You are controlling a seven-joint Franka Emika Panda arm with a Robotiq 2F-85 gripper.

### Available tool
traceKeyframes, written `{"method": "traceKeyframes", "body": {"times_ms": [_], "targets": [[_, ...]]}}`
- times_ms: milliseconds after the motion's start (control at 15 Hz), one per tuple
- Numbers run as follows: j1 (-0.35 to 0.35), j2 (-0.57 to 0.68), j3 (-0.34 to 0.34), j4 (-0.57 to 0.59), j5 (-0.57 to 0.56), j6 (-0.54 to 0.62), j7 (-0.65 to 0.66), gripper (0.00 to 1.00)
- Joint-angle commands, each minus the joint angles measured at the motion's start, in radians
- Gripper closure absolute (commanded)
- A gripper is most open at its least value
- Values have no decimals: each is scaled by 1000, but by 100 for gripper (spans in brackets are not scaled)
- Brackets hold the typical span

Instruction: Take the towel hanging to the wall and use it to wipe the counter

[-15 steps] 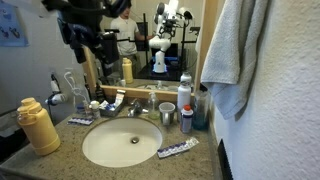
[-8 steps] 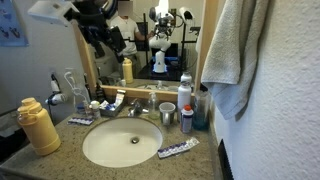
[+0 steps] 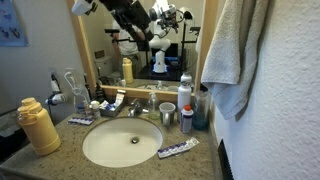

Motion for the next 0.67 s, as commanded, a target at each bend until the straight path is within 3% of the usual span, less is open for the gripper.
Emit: {"method": "traceKeyframes", "body": {"times_ms": [0,400,600], "targets": [[-115,45,37,99,-135,12,147,0],[-263,173,21,252,-526,69,432,0],[-280,268,-17,358,-789,33,613,0]]}}
